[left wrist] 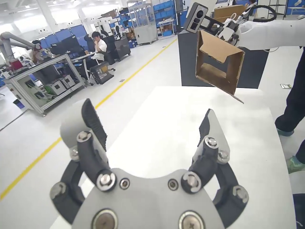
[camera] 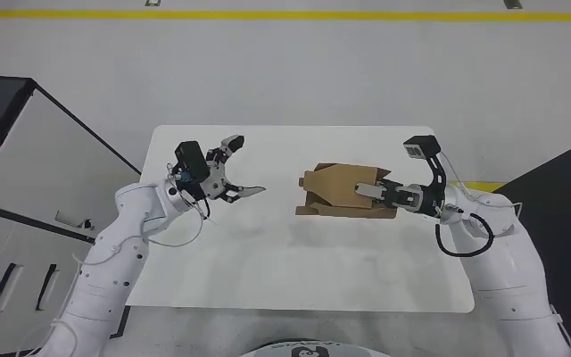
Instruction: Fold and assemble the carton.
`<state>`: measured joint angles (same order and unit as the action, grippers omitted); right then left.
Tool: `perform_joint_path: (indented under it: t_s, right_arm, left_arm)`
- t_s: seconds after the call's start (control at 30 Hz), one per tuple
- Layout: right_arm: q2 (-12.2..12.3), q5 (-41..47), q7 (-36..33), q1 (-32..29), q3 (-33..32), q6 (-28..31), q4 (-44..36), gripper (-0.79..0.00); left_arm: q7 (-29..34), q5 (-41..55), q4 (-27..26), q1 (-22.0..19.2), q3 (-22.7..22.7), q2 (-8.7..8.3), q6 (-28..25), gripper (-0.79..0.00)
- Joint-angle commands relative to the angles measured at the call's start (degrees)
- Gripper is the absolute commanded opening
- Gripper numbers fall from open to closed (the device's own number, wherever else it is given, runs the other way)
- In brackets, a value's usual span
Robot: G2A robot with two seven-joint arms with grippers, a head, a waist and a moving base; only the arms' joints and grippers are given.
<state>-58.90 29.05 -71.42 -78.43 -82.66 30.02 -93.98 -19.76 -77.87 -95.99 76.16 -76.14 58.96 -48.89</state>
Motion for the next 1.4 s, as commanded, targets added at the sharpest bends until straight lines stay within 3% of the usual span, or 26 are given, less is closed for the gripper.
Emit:
perform_joint_path:
  t_s: [0.0,0.17,0.43,0.63,1.37]
  right_arm:
    - [0.0,0.0,0.0,0.0,0.0,0.0,0.0,-0.785]
    - [0.0,-1.3,1.1,-0.1,0.1,-0.6,-0.6,-0.785]
    - [0.0,-2.3,3.7,0.2,1.2,-1.3,-0.9,-0.785]
    - [-0.3,-2.3,5.3,2.4,3.4,-1.2,0.6,-0.785]
    - [-0.7,-2.9,7.1,5.2,7.5,-1.1,2.3,-0.785]
  left_arm:
    - [0.0,0.0,0.0,0.0,0.0,0.0,0.0,-0.785]
    - [0.3,1.1,-0.2,0.4,0.3,0.1,0.7,-0.785]
    - [8.4,8.7,-4.4,0.5,2.1,0.04,-4.3,-0.785]
    - [13.4,10.4,-4.7,-1.0,4.7,0.2,-5.7,-0.785]
    - [16.4,12.4,-4.7,-4.7,8.6,0.7,-6.4,-0.785]
